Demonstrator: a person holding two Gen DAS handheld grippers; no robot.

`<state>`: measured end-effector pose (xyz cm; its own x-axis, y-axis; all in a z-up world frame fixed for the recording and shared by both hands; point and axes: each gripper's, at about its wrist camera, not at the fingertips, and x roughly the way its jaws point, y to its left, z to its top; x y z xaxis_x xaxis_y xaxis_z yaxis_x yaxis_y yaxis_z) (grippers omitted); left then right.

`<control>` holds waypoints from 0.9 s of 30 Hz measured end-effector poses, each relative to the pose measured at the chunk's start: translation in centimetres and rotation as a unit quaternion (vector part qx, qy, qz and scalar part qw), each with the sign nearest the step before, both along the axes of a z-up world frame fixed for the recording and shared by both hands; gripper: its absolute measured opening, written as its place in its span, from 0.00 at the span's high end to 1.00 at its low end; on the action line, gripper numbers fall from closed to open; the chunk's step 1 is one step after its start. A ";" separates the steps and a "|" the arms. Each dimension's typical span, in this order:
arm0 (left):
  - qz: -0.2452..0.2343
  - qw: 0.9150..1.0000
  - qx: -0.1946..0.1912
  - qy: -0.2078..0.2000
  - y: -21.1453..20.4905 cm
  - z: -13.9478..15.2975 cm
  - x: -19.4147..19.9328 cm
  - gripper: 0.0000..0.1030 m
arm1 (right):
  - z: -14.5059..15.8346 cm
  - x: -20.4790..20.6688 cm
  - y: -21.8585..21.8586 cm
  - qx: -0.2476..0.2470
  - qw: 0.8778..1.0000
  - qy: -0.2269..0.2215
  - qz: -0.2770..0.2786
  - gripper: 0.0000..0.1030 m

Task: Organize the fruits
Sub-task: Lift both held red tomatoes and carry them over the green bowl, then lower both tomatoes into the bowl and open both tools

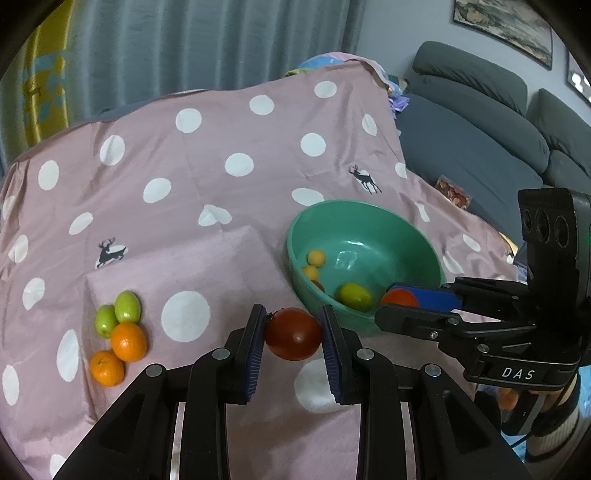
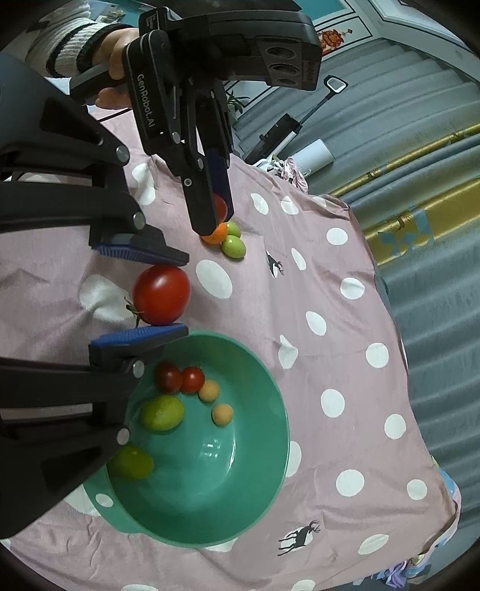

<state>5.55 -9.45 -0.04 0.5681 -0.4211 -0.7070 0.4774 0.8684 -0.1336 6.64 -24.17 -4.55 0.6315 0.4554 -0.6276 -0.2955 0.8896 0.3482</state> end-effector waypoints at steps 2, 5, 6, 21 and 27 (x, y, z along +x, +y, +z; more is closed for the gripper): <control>-0.002 1.000 0.001 0.001 -0.3 -0.1 0.1 0.71 | -0.1 0.1 -0.4 0.001 1.000 0.000 -0.004 0.69; -0.006 1.000 0.003 0.001 -0.7 -0.1 0.4 0.71 | -0.3 0.2 -0.9 0.003 1.000 0.001 -0.010 0.69; -0.009 1.000 0.004 0.001 -0.9 -0.1 0.5 0.71 | -0.3 0.2 -1.1 0.004 1.000 0.001 -0.012 0.69; -0.034 0.999 0.012 -0.001 -3.6 -0.1 1.5 0.71 | -1.1 0.6 -3.2 0.012 0.999 0.005 -0.037 0.69; -0.044 0.999 0.014 -0.002 -4.7 -0.1 2.1 0.71 | -1.3 0.7 -4.1 0.014 0.999 0.006 -0.047 0.69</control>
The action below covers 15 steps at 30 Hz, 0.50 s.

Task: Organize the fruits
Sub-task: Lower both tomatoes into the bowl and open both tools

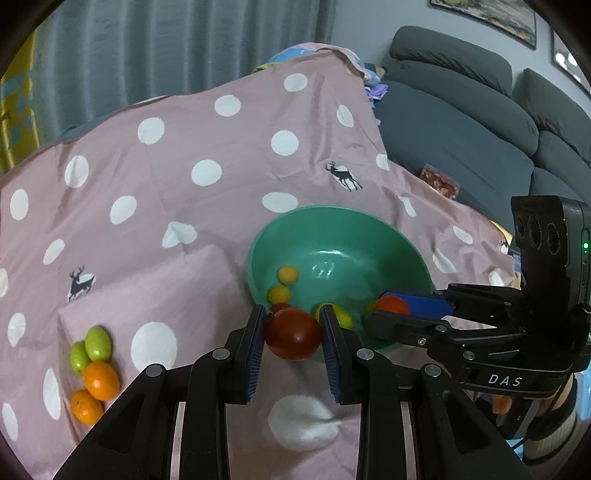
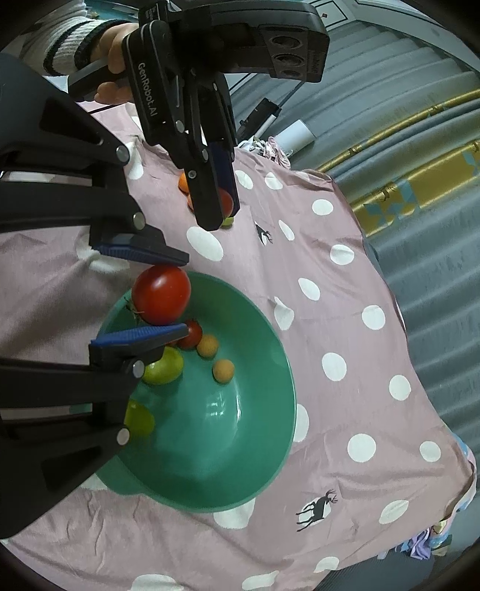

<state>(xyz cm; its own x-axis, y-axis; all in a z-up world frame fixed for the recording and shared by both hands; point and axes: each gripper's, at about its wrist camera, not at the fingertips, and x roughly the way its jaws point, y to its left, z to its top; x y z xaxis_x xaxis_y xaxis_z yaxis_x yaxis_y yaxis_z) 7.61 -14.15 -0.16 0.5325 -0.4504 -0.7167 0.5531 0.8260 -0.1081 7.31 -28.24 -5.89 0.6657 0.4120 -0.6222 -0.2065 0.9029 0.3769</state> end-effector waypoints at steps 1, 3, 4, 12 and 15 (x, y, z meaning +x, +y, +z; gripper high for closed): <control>-0.002 1.000 0.001 0.000 -0.2 0.0 0.1 0.71 | 0.0 0.0 -0.2 0.000 1.000 0.000 -0.002 0.69; -0.006 1.000 0.002 0.000 -0.7 -0.1 0.4 0.71 | -0.1 0.0 -0.5 0.001 1.000 0.000 -0.006 0.69; -0.007 1.000 0.002 0.000 -0.9 -0.2 0.5 0.71 | -0.1 0.0 -0.7 0.001 1.000 -0.001 -0.007 0.69; -0.019 1.000 0.000 0.008 -2.4 -0.8 1.9 0.71 | -0.7 0.9 -1.9 0.002 1.000 0.005 -0.022 0.69; -0.022 1.000 0.002 0.014 -2.9 -1.4 2.3 0.71 | -1.0 1.1 -2.2 0.000 1.000 0.009 -0.026 0.69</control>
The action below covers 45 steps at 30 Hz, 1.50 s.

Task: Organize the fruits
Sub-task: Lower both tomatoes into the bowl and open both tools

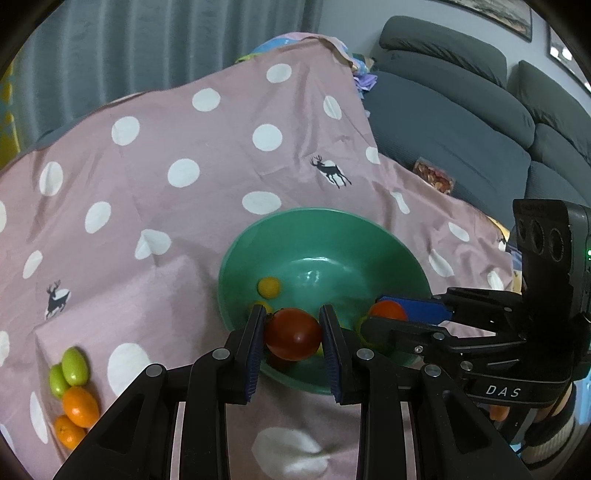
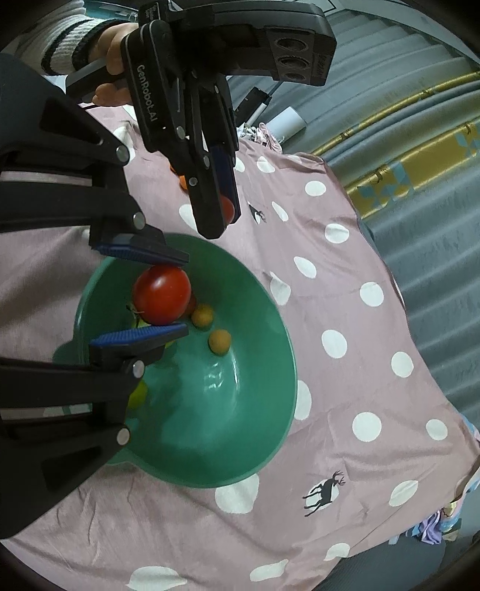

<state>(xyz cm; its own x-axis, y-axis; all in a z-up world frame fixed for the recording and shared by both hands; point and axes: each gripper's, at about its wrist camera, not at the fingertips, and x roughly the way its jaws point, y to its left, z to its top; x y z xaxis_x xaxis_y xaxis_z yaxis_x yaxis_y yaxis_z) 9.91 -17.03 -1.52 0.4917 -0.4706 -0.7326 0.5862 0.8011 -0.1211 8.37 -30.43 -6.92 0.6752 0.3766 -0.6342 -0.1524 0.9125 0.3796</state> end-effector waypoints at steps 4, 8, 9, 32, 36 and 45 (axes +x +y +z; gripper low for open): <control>-0.005 1.000 0.006 0.009 -0.6 -0.8 0.5 0.71 | -0.6 0.2 -0.3 -0.002 1.000 0.006 -0.006 0.69; -0.010 1.000 0.014 0.017 -1.2 -1.6 0.8 0.71 | -1.0 0.4 -0.6 -0.005 1.000 0.012 -0.008 0.69; -0.011 1.000 0.017 0.019 -1.3 -1.9 0.9 0.71 | -1.0 0.4 -0.6 -0.005 1.000 0.013 -0.008 0.69; -0.012 0.999 0.031 0.028 -1.5 -2.8 1.0 0.71 | -1.7 0.6 -0.7 -0.012 1.000 0.022 -0.013 0.66; -0.008 0.999 0.031 0.026 -1.2 -2.7 1.0 0.71 | -1.8 0.5 -0.7 -0.009 1.000 0.024 -0.016 0.66; 0.010 0.999 0.024 0.023 0.0 -2.0 0.6 0.51 | -1.2 0.0 -0.9 0.000 0.999 0.020 -0.025 0.57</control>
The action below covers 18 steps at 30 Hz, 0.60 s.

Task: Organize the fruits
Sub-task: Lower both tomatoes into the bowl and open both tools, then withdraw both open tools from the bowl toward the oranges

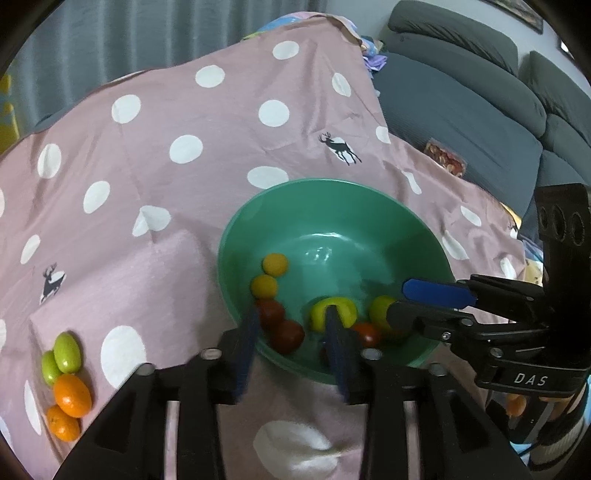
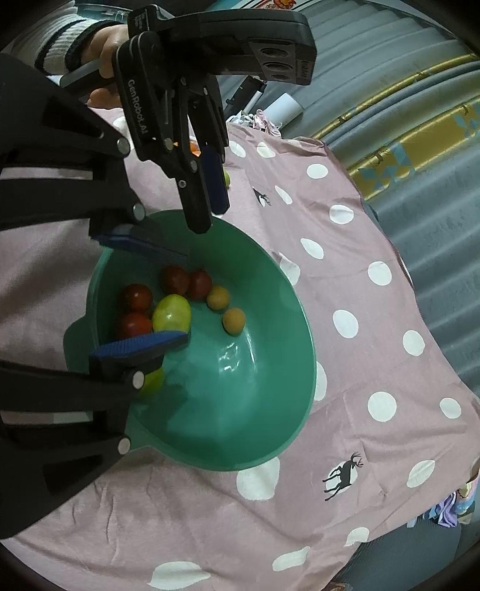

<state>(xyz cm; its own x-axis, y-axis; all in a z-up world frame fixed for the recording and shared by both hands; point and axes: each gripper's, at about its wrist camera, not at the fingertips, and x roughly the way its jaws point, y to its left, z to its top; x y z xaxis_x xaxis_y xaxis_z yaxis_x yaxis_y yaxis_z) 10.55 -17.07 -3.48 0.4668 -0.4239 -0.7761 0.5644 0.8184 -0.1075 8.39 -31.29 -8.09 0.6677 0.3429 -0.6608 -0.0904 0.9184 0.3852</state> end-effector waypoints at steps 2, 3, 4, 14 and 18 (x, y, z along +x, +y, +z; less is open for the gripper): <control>0.009 1.000 -0.001 -0.006 0.5 0.3 -0.3 0.40 | 0.2 -0.2 0.1 0.000 1.000 -0.001 -0.003 0.56; 0.013 1.000 -0.002 -0.007 0.8 0.4 -0.4 0.39 | 0.2 -0.4 0.1 0.000 1.000 -0.001 -0.003 0.54; 0.016 1.000 -0.003 -0.008 1.1 0.5 -0.6 0.38 | 0.4 -0.6 0.2 0.003 1.000 -0.002 -0.003 0.53; 0.095 0.995 0.024 -0.016 5.5 0.6 -2.8 0.13 | 1.2 -2.4 1.2 0.034 0.999 -0.010 -0.007 0.30; 0.122 0.992 0.029 -0.017 7.7 0.5 -4.4 0.12 | 1.4 -3.2 2.5 0.034 0.999 -0.002 0.011 0.25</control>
<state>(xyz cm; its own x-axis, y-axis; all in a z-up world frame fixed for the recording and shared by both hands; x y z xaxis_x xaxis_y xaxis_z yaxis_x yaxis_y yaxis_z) 6.14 -9.37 -2.95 0.5769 -0.2493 -0.7778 0.3507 0.9356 -0.0397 5.23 -28.78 -6.68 0.6629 0.4015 -0.6319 -0.1114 0.8876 0.4470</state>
